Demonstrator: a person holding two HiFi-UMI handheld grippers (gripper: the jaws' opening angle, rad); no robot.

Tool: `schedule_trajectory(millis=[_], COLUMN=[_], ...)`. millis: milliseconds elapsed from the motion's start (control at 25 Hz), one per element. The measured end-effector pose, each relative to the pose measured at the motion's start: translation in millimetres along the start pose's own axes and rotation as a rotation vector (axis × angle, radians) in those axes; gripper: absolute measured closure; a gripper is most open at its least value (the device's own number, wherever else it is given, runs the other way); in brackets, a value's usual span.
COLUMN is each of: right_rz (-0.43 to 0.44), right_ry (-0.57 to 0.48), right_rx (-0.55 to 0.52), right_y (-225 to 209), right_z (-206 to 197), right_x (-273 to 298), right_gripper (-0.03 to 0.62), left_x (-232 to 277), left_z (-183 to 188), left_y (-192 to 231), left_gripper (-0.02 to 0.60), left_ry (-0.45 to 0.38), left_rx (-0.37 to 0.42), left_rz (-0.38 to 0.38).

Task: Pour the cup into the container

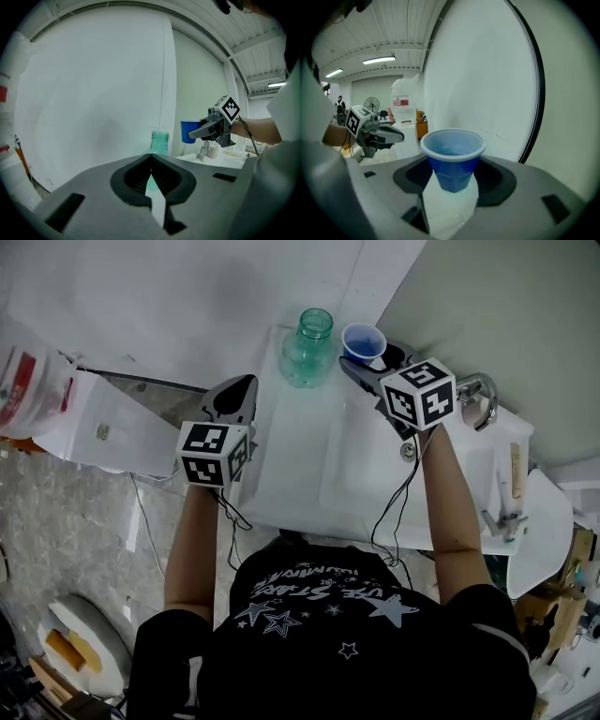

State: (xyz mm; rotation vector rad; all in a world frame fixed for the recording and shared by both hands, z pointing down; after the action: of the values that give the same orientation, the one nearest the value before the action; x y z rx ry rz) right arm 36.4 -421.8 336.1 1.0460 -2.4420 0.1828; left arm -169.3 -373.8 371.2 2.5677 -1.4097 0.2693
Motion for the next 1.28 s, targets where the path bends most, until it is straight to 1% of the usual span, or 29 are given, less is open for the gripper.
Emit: schedule_trajectory(millis=[280, 520, 640, 760, 960, 1120, 1280], right_rz=[-0.063, -0.106, -0.134, -0.165, -0.176, -0.206, -0.239], right_ry=[0.076, 0.135, 0.172, 0.218, 0.27, 0.32, 0.34], right_rx=[-0.093, -0.184, -0.25, -0.338, -0.432, -0.546, -0.613], right_y=[-34, -43, -45, -47, -45, -45, -47], right_z=[24, 24, 22, 21, 24, 30, 35], right_x=[22, 41, 48, 51, 55, 56, 55], right_gripper=[0.318, 0.318, 0.318, 0.318, 0.319, 0.321, 0.338], left_x=[15, 19, 18, 15, 12, 12, 12], left_z=[8, 14, 12, 9, 4, 1, 1], left_y=[16, 25, 27, 29, 33, 35, 33], left_gripper=[0.572, 0.572, 0.572, 0.572, 0.572, 0.572, 0.572], left_ry=[-0.016, -0.02, -0.017, -0.01, -0.006, -0.008, -0.015], left_rx=[-0.022, -0.016, -0.017, -0.021, -0.028, -0.035, -0.04], left_rz=[0.003, 0.004, 0.005, 0.002, 0.004, -0.005, -0.013])
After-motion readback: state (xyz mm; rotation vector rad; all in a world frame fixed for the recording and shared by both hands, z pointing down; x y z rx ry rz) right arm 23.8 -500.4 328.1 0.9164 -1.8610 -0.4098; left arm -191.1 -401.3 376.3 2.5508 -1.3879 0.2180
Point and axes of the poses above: the fingertips, and each gripper's own axes: x forward along the fingers, y to its left, z out of its top, the point moved 3 cm from there along -x, backward along the fingers
